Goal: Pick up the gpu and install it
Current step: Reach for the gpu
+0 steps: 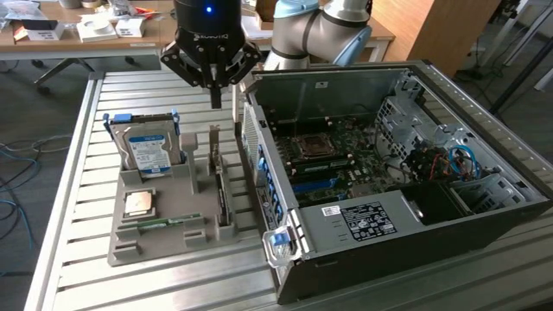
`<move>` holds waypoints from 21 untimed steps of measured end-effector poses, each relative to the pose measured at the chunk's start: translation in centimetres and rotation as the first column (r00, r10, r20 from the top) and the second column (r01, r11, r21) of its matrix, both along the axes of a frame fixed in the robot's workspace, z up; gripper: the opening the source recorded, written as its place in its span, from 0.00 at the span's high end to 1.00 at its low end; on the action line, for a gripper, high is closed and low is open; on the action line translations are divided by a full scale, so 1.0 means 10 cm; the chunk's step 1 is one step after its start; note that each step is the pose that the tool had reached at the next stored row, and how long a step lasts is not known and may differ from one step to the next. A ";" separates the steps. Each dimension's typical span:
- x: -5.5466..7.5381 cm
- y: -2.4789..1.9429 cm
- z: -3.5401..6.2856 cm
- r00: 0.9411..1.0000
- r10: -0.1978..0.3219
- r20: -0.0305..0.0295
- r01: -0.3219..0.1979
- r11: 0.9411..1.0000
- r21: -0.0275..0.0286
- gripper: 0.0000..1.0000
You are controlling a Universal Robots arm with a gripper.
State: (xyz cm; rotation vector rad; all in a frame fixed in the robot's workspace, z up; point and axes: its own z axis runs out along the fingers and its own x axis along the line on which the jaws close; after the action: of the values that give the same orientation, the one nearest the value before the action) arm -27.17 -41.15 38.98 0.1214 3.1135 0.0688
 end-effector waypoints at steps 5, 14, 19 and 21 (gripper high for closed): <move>-0.01 -0.110 0.000 1.000 0.000 0.000 0.000 1.000 0.000 0.89; -0.06 -0.312 0.000 1.000 0.000 0.000 0.000 1.000 0.000 0.89; -0.08 -0.381 -0.001 1.000 0.000 0.000 0.000 1.000 0.000 0.89; -0.08 -0.386 -0.002 1.000 0.000 0.000 0.000 1.000 0.000 0.89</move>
State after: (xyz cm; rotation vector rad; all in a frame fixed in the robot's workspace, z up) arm -28.02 -45.02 38.96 0.1216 3.1133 0.0689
